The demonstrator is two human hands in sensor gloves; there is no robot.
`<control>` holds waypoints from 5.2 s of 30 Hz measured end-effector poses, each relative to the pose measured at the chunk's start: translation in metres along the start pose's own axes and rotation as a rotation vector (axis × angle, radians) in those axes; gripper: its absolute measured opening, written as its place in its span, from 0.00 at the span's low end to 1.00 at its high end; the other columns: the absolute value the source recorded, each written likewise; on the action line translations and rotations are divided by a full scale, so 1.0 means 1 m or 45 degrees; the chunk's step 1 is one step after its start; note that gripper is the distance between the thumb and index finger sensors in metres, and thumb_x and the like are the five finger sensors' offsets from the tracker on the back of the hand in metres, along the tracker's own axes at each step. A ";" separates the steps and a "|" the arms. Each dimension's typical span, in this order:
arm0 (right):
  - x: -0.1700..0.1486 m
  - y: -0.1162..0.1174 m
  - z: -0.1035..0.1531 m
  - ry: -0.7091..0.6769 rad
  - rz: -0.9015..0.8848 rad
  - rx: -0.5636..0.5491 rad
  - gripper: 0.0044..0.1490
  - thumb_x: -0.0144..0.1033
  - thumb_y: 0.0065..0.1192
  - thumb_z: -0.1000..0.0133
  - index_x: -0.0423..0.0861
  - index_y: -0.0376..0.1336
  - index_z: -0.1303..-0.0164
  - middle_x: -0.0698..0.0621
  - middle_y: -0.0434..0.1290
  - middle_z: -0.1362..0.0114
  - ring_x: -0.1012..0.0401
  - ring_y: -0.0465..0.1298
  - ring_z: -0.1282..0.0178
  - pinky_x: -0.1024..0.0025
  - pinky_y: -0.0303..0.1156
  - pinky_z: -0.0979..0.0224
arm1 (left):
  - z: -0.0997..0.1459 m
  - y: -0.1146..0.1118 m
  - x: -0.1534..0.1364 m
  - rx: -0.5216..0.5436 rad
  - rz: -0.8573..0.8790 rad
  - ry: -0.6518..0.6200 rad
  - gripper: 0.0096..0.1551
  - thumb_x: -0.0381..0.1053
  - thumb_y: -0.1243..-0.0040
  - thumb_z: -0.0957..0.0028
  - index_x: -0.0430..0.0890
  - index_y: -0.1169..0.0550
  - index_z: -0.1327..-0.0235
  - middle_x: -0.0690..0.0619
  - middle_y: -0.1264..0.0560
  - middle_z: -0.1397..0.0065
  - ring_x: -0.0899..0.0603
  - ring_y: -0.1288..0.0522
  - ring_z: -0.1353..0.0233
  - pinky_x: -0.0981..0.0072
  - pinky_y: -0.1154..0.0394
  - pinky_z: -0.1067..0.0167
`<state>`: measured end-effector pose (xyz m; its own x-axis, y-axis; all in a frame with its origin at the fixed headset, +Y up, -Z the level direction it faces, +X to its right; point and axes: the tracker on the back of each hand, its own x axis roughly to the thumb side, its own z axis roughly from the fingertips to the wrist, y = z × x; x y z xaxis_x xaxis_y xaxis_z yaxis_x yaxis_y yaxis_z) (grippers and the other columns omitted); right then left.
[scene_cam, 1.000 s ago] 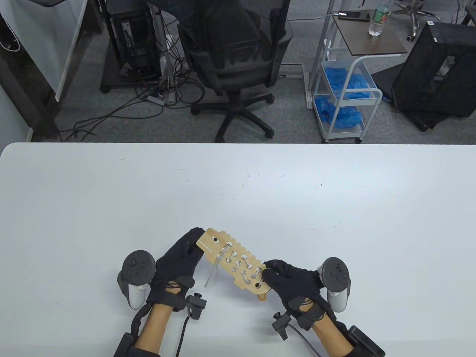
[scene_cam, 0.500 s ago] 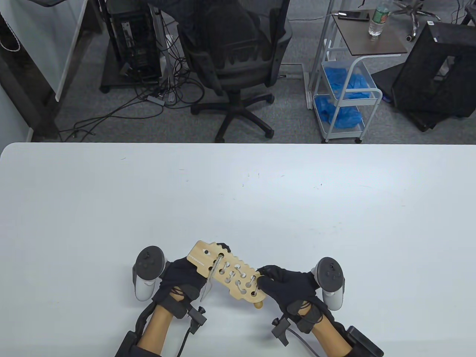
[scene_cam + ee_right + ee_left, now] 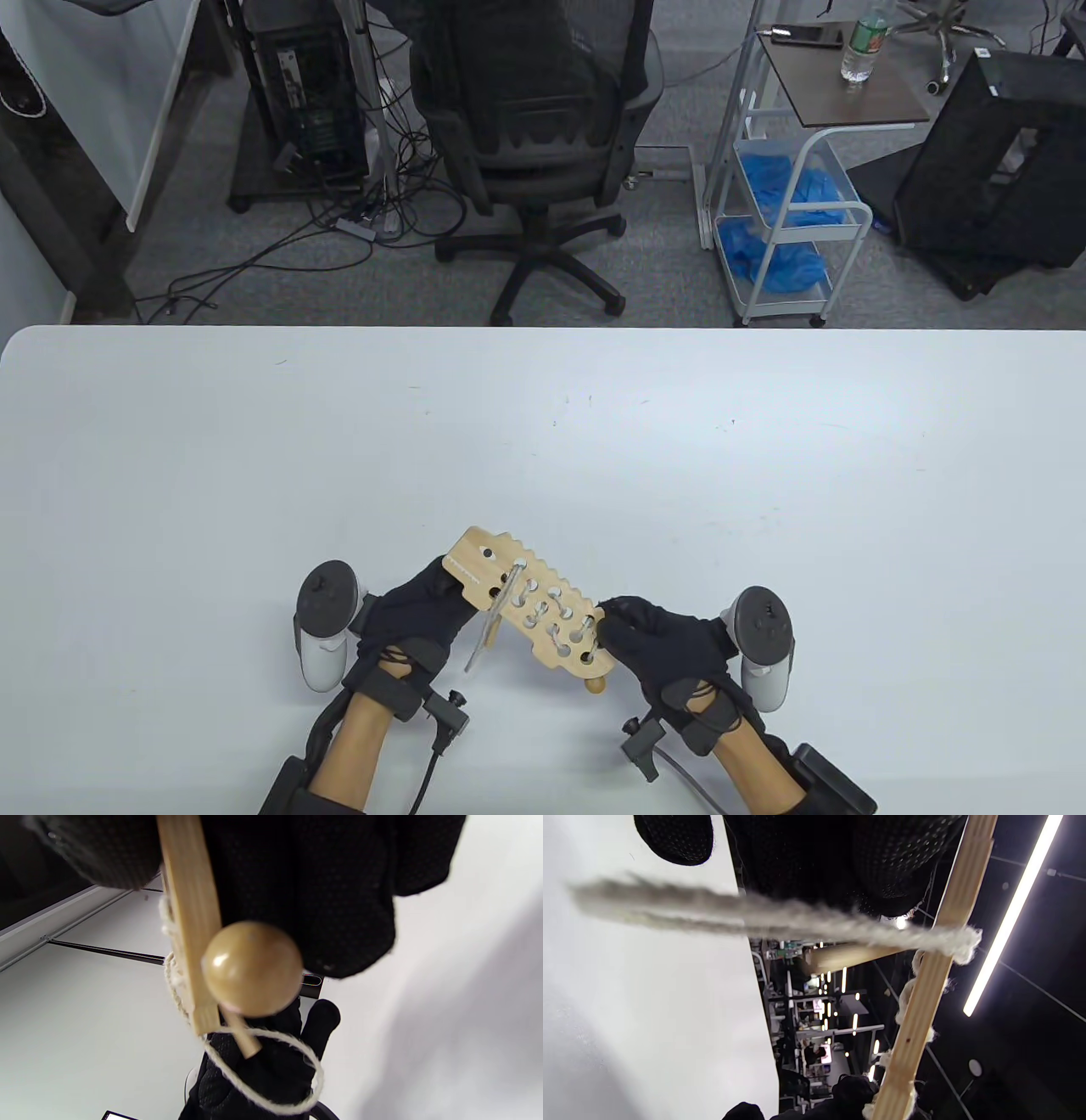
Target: Remove rope from all holes on crocodile lacing toy
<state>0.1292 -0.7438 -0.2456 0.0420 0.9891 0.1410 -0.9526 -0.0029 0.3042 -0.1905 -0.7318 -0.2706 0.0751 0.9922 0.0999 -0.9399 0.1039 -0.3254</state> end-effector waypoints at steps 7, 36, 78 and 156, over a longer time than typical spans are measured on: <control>0.000 0.004 0.000 -0.017 -0.008 0.056 0.29 0.46 0.68 0.51 0.36 0.72 0.52 0.40 0.86 0.58 0.44 0.85 0.58 0.36 0.71 0.40 | 0.000 -0.004 -0.001 0.005 -0.055 -0.011 0.33 0.53 0.31 0.50 0.63 0.26 0.27 0.53 0.23 0.24 0.42 0.27 0.27 0.29 0.36 0.29; -0.010 -0.020 -0.001 0.096 0.041 -0.152 0.29 0.46 0.68 0.51 0.36 0.72 0.51 0.39 0.86 0.58 0.44 0.85 0.58 0.36 0.71 0.40 | 0.004 0.015 -0.001 0.141 -0.148 0.074 0.32 0.47 0.36 0.45 0.67 0.29 0.27 0.54 0.21 0.34 0.48 0.20 0.41 0.36 0.31 0.30; -0.035 -0.066 0.012 0.227 -0.509 -0.643 0.29 0.47 0.64 0.49 0.38 0.69 0.47 0.41 0.84 0.53 0.45 0.84 0.53 0.38 0.70 0.38 | 0.020 0.049 -0.002 0.571 -0.227 0.082 0.24 0.55 0.34 0.48 0.63 0.23 0.38 0.59 0.14 0.44 0.53 0.16 0.47 0.41 0.27 0.32; 0.039 0.003 0.014 -0.466 0.797 -0.294 0.28 0.44 0.67 0.54 0.39 0.70 0.49 0.39 0.85 0.53 0.42 0.84 0.52 0.35 0.69 0.38 | 0.003 -0.039 -0.007 -0.161 0.205 0.080 0.50 0.69 0.47 0.43 0.55 0.50 0.13 0.52 0.28 0.20 0.40 0.30 0.23 0.30 0.37 0.28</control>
<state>0.1324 -0.7069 -0.2255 -0.4679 0.7011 0.5381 -0.8688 -0.4765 -0.1346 -0.1555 -0.7433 -0.2562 -0.0480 0.9986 -0.0207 -0.8924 -0.0521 -0.4483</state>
